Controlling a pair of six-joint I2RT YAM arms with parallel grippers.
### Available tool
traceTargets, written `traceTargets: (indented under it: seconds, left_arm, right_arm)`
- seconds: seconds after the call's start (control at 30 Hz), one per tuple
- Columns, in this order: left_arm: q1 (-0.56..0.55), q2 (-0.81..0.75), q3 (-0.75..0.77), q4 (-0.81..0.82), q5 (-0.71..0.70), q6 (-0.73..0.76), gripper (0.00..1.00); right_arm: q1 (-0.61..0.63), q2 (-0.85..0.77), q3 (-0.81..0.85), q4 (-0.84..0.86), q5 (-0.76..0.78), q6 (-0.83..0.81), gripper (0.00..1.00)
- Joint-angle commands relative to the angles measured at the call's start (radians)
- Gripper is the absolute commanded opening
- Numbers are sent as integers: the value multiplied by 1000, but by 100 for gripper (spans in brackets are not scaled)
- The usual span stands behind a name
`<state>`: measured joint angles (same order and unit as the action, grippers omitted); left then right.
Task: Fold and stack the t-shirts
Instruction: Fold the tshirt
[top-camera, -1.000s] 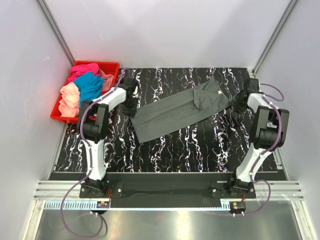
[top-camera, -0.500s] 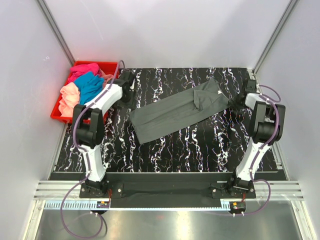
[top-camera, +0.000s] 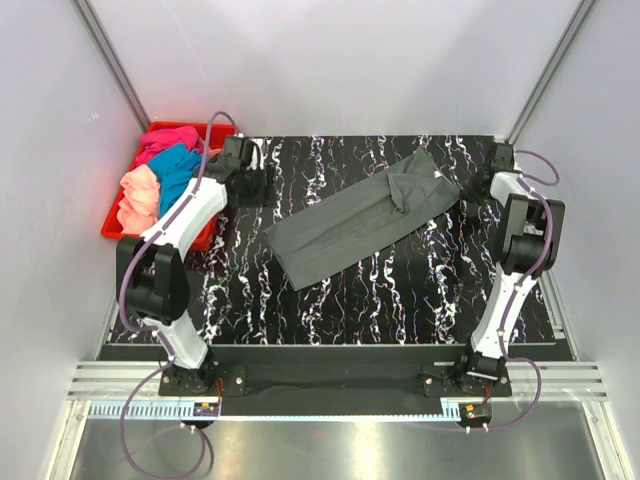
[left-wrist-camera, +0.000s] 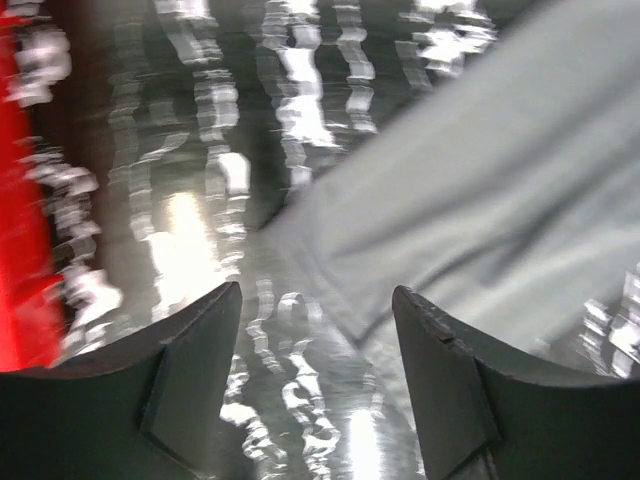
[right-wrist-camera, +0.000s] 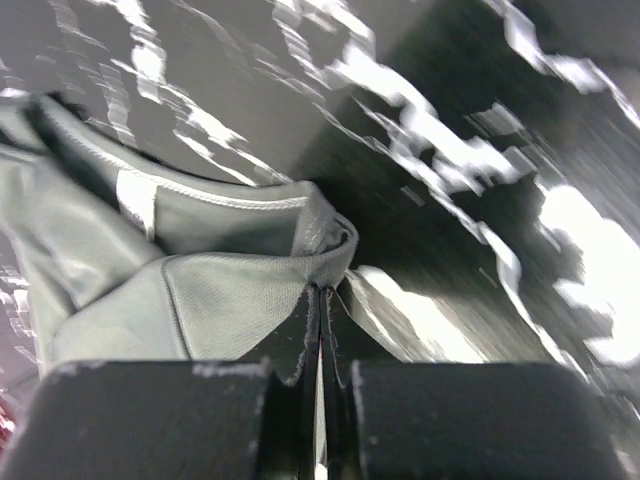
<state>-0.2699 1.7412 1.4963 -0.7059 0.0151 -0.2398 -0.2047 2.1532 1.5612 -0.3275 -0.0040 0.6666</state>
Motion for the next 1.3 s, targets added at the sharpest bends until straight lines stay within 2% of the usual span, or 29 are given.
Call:
traceTargets:
  seconds: [0.0, 0.03, 0.13, 0.23, 0.33, 0.4, 0.47, 0.5, 0.63, 0.77, 0.9, 0.93, 1.03, 1.1, 1.17, 1.27]
  left_arm:
    - [8, -52, -89, 161, 259, -10, 69]
    - [8, -46, -97, 175, 311, -7, 70]
    - [8, 21, -79, 134, 353, 31, 72]
    - [8, 113, -21, 68, 326, 103, 73]
    - [8, 222, 39, 8, 304, 177, 75]
    - [8, 280, 62, -3, 304, 195, 75]
    - [8, 303, 67, -13, 293, 217, 74]
    - [8, 310, 65, -17, 284, 223, 74]
    - [8, 308, 50, -15, 211, 234, 74]
    - [11, 337, 54, -18, 204, 234, 70]
    - [12, 359, 59, -26, 252, 234, 58]
    - [12, 360, 58, -32, 247, 229, 49]
    - [12, 347, 51, -37, 238, 220, 33]
    - [11, 336, 39, -37, 252, 212, 16]
    - [11, 328, 22, -27, 264, 198, 5]
    - [9, 311, -19, -23, 264, 181, 0]
  right_arm:
    - [-1, 78, 135, 33, -95, -99, 0]
    - [-1, 101, 205, 31, -122, -111, 0]
    - [-2, 194, 365, -8, -211, -159, 0]
    - [-12, 290, 529, -82, -229, -186, 1]
    - [-36, 335, 605, -73, -263, -179, 3]
    - [-53, 350, 635, -59, -325, -165, 11]
    - [-56, 350, 648, -65, -367, -151, 26]
    - [-58, 340, 645, -71, -384, -151, 37]
    - [-58, 205, 481, -42, -369, -128, 57]
    - [-58, 42, 309, -58, -333, -69, 60]
    - [-30, -176, 37, -36, -347, 17, 61]
    - [-18, -209, -2, -53, -338, 37, 61]
    - [30, -338, -158, -52, -327, 66, 61]
    - [72, -426, -264, -45, -323, 77, 61]
    - [106, -498, -311, -50, -327, 71, 60]
    - [186, -585, -401, -58, -332, 83, 60]
